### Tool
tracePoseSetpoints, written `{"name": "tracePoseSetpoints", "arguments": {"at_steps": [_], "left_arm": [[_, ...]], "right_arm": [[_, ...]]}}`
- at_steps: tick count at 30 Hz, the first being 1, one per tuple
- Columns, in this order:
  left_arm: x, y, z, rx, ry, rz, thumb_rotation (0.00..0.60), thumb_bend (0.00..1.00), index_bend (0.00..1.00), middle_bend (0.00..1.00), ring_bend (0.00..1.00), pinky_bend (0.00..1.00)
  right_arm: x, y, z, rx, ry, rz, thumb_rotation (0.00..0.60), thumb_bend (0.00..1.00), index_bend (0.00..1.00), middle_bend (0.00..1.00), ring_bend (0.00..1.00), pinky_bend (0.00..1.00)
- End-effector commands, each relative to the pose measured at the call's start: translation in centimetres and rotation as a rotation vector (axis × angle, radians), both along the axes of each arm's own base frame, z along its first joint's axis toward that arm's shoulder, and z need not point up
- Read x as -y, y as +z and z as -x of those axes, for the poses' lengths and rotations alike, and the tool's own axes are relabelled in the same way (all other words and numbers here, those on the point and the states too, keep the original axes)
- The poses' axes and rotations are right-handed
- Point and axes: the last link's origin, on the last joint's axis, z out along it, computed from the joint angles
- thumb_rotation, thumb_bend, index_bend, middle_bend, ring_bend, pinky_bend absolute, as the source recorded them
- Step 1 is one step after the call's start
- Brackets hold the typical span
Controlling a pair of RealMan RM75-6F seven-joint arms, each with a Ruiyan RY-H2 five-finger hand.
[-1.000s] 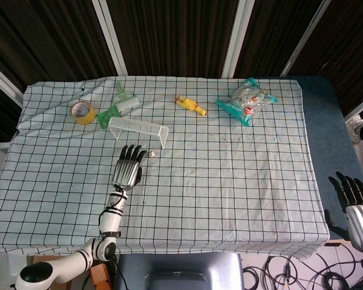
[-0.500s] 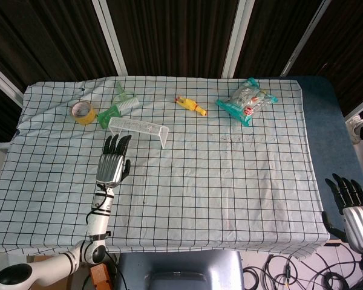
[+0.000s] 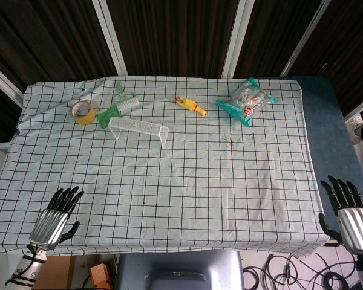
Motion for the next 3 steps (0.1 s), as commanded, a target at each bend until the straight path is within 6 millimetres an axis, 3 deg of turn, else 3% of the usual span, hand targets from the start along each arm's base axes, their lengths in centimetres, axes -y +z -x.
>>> {"name": "tracePoseSetpoints", "arguments": {"at_steps": [1,3], "left_arm": [[0.78,0.68,0.3,-0.007,-0.027,0.025,0.6,0.41,0.0,0.0,0.0,0.0],[0.73,0.82,0.37,-0.015,-0.041,0.003,0.6,0.41,0.0,0.0,0.0,0.0]], "right_arm": [[0.06,-0.23,0.05,-0.006,-0.006,-0.006,0.6,0.41,0.0,0.0,0.0,0.0],[0.08,-0.29,0.04,-0.01,-0.006,-0.005,0.6,0.41,0.0,0.0,0.0,0.0]]}}
